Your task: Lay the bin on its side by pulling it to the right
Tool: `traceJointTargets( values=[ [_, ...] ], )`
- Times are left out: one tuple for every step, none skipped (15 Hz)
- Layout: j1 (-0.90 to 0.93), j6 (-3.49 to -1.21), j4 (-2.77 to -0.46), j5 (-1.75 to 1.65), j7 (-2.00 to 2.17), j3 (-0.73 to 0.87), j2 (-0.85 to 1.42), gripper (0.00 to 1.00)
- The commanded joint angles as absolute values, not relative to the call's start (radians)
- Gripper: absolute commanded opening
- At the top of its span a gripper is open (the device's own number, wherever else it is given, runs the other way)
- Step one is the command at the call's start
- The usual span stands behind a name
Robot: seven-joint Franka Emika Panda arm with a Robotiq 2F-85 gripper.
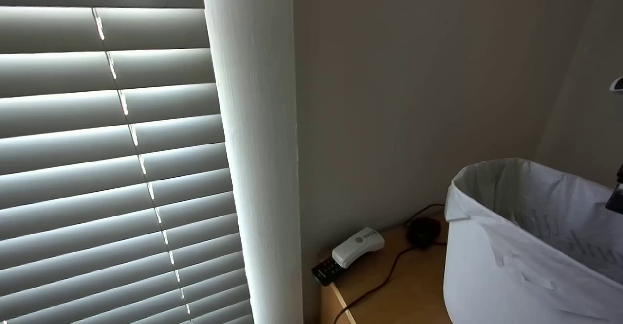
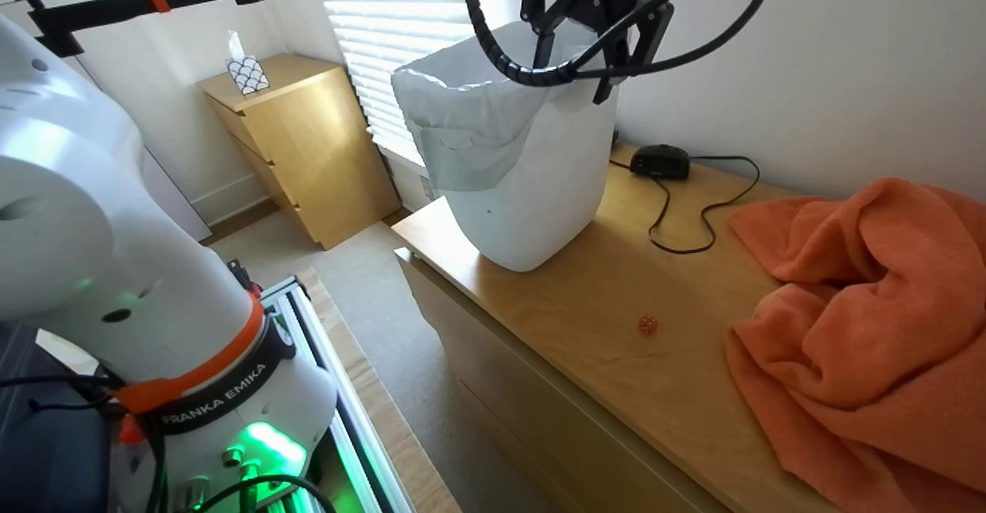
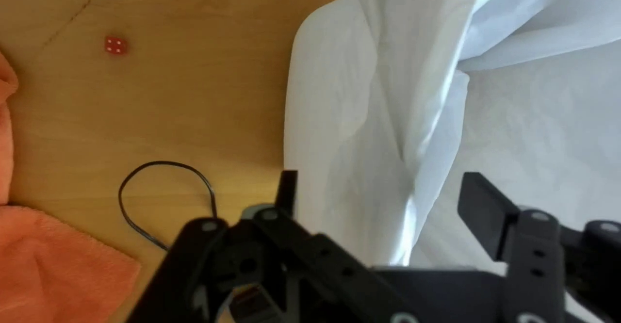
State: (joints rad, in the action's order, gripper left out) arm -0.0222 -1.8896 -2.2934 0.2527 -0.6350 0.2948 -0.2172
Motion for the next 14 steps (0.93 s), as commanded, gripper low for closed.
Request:
traceJointTargets(
  values=[
    [-0.06,-1.803,-2.234,0.335,-0.745,0.299,-0.138,0.53],
    [-0.073,-1.78,-2.22,0.352,-0.767,0.3,-0.119,0.44],
    [-0.088,-1.759,-2.205,0.365,-0.783,0.299,-0.099,0.35],
    [-0.103,-1.737,-2.192,0.379,-0.804,0.301,-0.08,0.28],
    [-0.116,-1.715,-2.179,0.392,-0.822,0.3,-0.062,0.22],
    [-0.131,-1.688,-2.164,0.406,-0.839,0.301,-0.04,0.13],
    [-0.145,-1.668,-2.151,0.419,-0.854,0.299,-0.021,0.06],
    [-0.16,-1.646,-2.135,0.428,-0.862,0.299,-0.001,0.01],
    [-0.174,-1.638,-2.122,0.434,-0.868,0.297,0.018,0.0],
    [-0.188,-1.625,-2.11,0.44,-0.873,0.295,0.037,0.0],
    [-0.201,-1.615,-2.094,0.446,-0.877,0.293,0.056,0.01],
    [-0.214,-1.605,-2.085,0.45,-0.884,0.292,0.073,0.03],
    [-0.227,-1.59,-2.068,0.458,-0.885,0.291,0.092,0.02],
    [-0.239,-1.581,-2.056,0.467,-0.887,0.29,0.111,0.02]
  ],
)
